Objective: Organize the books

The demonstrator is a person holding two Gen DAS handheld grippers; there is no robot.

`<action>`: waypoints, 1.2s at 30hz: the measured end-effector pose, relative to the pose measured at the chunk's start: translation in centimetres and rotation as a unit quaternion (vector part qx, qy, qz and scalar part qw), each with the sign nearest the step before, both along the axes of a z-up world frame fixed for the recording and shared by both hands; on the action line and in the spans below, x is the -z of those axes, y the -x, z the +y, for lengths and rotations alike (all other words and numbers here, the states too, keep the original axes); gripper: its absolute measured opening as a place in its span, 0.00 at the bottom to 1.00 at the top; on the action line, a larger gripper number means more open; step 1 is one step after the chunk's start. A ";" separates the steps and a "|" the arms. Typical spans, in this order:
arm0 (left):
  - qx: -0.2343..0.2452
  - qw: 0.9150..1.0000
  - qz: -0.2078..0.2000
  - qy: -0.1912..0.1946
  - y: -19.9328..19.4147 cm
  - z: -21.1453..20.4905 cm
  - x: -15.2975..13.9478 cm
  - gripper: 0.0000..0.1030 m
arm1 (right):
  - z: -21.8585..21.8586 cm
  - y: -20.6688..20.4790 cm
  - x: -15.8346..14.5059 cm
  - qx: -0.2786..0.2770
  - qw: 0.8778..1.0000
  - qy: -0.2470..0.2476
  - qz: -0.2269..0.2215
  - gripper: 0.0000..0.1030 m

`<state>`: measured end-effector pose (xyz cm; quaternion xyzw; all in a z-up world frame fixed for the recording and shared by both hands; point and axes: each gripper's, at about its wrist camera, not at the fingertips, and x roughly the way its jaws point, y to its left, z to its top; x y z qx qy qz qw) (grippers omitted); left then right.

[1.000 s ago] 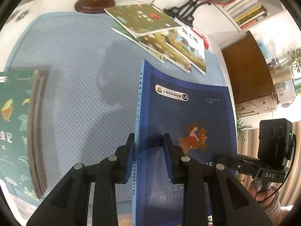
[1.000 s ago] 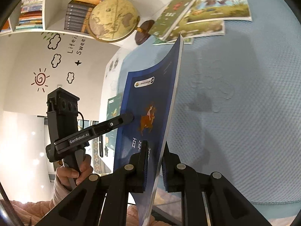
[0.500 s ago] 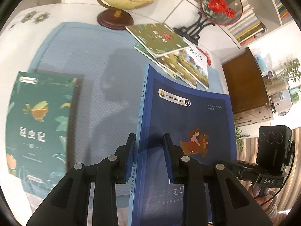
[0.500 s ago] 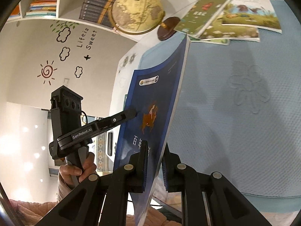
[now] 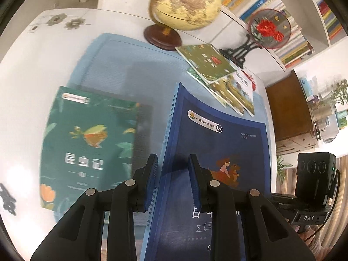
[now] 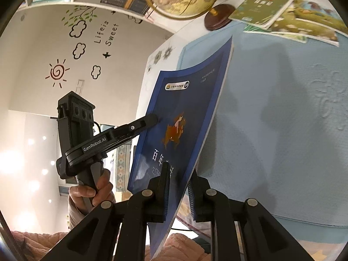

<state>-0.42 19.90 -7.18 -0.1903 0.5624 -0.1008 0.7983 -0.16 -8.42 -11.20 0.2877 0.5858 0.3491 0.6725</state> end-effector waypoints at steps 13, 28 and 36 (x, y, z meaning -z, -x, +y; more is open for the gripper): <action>-0.030 1.000 -0.005 -0.002 0.2 7.0 0.2 0.27 | 7.1 -1.1 1.1 -0.037 0.999 0.004 0.007 0.16; -0.047 0.999 0.005 -0.009 0.1 10.6 1.4 0.27 | 9.7 -2.1 2.1 -0.047 0.999 0.003 0.013 0.16; -0.053 0.999 0.010 -0.008 0.4 12.2 2.1 0.27 | 10.7 -2.4 2.8 -0.055 0.998 0.006 0.026 0.16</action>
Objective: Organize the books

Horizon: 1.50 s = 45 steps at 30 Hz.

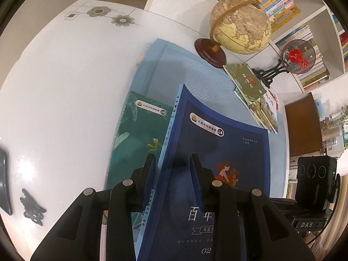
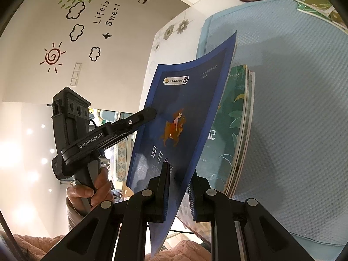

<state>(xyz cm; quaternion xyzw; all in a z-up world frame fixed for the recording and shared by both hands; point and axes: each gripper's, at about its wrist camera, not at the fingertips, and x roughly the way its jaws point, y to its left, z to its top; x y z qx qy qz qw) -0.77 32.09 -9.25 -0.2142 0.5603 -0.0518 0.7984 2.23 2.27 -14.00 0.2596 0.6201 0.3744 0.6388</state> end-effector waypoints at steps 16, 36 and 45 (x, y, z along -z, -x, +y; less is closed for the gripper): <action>0.007 0.999 0.025 -0.023 -0.7 2.1 2.7 0.27 | 2.7 -1.0 1.8 0.002 1.000 0.018 0.007 0.16; 0.008 0.997 0.059 -0.045 -2.8 3.2 6.3 0.27 | 5.1 -3.9 4.9 0.025 0.998 0.052 0.019 0.16; 0.006 0.998 0.055 -0.044 -3.2 3.2 6.3 0.29 | 5.1 -3.9 6.5 0.047 0.996 0.063 0.038 0.18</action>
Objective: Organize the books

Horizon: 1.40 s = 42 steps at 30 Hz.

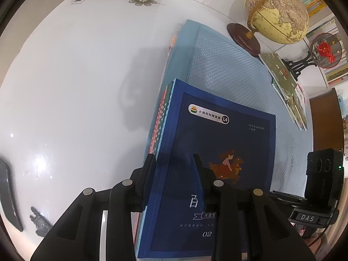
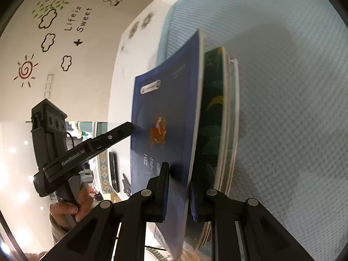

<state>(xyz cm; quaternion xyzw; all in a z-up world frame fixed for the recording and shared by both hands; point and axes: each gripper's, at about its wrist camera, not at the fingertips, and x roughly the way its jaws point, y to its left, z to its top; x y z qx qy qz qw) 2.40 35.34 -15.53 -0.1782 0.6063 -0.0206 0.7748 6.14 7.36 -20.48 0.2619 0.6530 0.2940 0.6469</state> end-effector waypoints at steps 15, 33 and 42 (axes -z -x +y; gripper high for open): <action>-0.017 0.998 -0.010 -0.060 -1.4 -1.9 -2.5 0.54 | -4.1 -0.1 -2.2 0.048 0.999 -0.002 -0.013 0.72; 0.156 0.978 -0.112 -0.076 -18.2 -27.7 -2.8 0.80 | -29.3 -9.8 -5.7 0.239 0.959 0.077 -0.131 0.75; 0.143 0.981 -0.080 -0.108 -26.6 -35.7 3.6 0.87 | -34.6 -15.2 -2.6 0.246 0.954 0.097 -0.143 0.75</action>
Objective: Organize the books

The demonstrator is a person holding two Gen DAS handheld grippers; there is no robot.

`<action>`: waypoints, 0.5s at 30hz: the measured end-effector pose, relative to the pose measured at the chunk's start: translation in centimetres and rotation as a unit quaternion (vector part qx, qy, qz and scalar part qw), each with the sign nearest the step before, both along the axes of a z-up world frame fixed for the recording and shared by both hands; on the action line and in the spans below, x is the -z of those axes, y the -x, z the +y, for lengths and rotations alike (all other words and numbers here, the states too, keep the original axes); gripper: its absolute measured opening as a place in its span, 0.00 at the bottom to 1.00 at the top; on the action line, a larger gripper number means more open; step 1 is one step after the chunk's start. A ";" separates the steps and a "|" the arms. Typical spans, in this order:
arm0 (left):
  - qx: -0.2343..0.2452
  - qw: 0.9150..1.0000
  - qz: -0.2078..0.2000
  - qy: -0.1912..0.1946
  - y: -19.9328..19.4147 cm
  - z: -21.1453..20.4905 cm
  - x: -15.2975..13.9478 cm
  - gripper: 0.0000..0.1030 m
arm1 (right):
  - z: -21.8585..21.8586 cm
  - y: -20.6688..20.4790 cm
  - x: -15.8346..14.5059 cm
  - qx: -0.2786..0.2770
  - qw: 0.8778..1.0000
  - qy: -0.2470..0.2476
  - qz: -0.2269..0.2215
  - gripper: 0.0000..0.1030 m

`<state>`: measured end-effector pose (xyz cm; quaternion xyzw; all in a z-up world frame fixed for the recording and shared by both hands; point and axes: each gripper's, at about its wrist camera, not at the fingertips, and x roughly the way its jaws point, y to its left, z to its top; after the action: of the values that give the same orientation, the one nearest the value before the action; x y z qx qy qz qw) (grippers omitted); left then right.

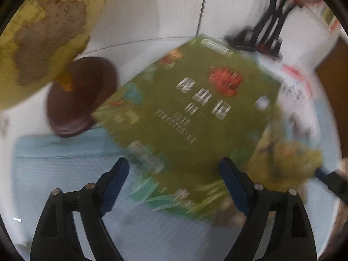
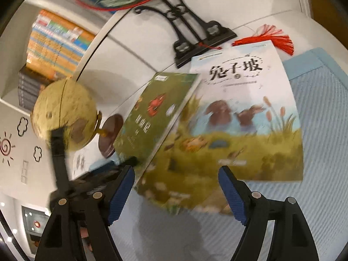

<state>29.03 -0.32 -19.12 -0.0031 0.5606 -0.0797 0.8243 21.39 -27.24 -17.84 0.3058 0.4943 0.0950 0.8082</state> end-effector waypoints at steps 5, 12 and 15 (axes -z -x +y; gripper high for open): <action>-0.016 0.999 0.026 0.029 -0.1 -1.2 1.4 1.00 | -1.8 -0.6 0.7 -0.014 1.000 -0.011 0.005 0.75; 0.036 0.999 0.032 0.023 3.6 -4.4 2.1 1.00 | -4.0 -0.9 0.8 -0.020 0.999 -0.043 0.012 0.75; 0.063 0.997 0.032 0.015 5.3 -5.9 2.1 1.00 | -4.0 -1.1 0.6 -0.033 0.999 -0.038 0.016 0.75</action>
<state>23.69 -6.23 -21.26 0.0174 0.5841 -0.1402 0.7993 22.53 -31.29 -18.40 0.3215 0.5129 0.1353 0.7843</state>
